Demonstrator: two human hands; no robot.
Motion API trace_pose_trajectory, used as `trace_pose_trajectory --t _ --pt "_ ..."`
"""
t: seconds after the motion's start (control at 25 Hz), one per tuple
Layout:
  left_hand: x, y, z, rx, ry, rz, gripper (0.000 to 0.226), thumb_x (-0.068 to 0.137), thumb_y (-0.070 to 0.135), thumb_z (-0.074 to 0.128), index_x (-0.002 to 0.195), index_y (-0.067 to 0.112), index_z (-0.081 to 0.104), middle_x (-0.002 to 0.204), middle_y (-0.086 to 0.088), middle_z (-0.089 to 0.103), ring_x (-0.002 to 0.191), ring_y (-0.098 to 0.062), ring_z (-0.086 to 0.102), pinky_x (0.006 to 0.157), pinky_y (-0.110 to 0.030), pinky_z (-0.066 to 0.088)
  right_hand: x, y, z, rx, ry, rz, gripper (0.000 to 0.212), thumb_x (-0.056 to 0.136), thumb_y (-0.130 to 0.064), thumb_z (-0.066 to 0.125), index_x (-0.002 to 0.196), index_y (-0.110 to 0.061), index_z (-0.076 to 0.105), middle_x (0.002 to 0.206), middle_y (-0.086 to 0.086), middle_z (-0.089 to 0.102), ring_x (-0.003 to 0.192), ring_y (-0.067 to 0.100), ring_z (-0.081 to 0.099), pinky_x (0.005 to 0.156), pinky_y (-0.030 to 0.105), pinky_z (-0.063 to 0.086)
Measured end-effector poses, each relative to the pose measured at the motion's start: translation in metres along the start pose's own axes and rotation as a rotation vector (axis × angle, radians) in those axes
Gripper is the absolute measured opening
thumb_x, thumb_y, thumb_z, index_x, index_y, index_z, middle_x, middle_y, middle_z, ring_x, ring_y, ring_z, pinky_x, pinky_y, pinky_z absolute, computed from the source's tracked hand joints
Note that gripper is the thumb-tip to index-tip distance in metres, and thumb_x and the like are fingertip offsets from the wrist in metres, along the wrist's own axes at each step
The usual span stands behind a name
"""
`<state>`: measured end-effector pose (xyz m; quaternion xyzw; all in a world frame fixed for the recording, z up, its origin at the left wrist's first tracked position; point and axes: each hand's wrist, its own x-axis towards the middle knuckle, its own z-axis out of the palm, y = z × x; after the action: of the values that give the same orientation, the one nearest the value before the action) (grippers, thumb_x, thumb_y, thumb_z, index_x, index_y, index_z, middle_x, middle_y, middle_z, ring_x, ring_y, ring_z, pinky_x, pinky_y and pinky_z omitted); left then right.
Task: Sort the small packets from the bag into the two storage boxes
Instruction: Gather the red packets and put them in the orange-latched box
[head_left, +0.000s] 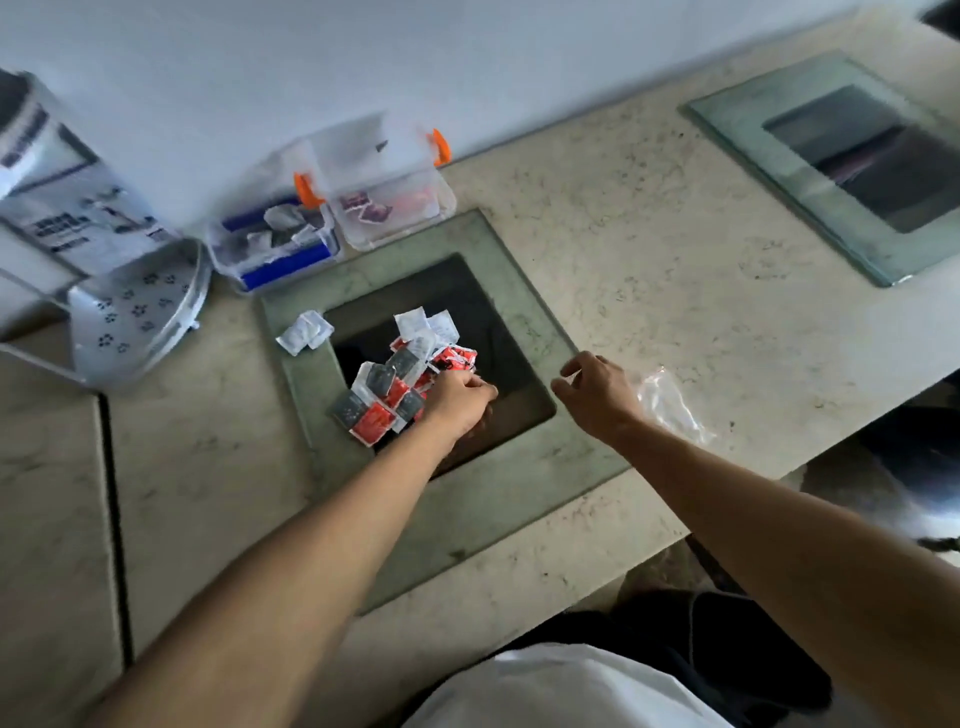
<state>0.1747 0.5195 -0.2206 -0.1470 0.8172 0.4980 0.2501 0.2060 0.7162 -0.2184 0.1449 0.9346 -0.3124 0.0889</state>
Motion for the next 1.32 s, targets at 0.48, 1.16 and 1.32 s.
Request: trace_pose_trajectory --t 0.48,1.16,1.32 --pt "-0.022 -0.079 -0.137 -0.217 0.307 -0.12 0.021 0.091 0.017 0.061 0.071 0.012 0.061 0.057 -0.008 0.062 0.039 -0.017 0.05 0.038 -0.021 0.036 0.019 -0.132 0.067 -0.13 -0.185 -0.317 0.02 0.085 -0.034 0.067 0.093 -0.016 0.067 0.099 0.007 0.068 0.082 0.023 0.06 0.068 0.028 0.04" --pt "0.032 -0.037 -0.048 -0.533 0.2 -0.265 0.008 0.095 0.003 0.056 0.097 -0.002 0.063 0.088 -0.022 0.069 0.081 -0.035 0.07 0.079 -0.049 0.062 0.101 -0.094 0.093 -0.171 -0.322 -0.177 0.04 0.083 -0.043 0.071 0.107 -0.011 0.065 0.108 0.009 0.065 0.094 0.028 0.065 0.075 0.036 0.052" --pt "0.047 -0.027 -0.048 -0.492 0.23 -0.29 0.019 0.098 0.005 0.051 0.082 0.006 0.061 0.084 -0.017 0.069 0.083 -0.033 0.071 0.078 -0.044 0.063 0.105 -0.095 0.102 -0.19 -0.313 -0.148 0.04 0.078 -0.04 0.078 0.101 -0.011 0.065 0.104 0.007 0.062 0.09 0.026 0.065 0.077 0.04 0.055"
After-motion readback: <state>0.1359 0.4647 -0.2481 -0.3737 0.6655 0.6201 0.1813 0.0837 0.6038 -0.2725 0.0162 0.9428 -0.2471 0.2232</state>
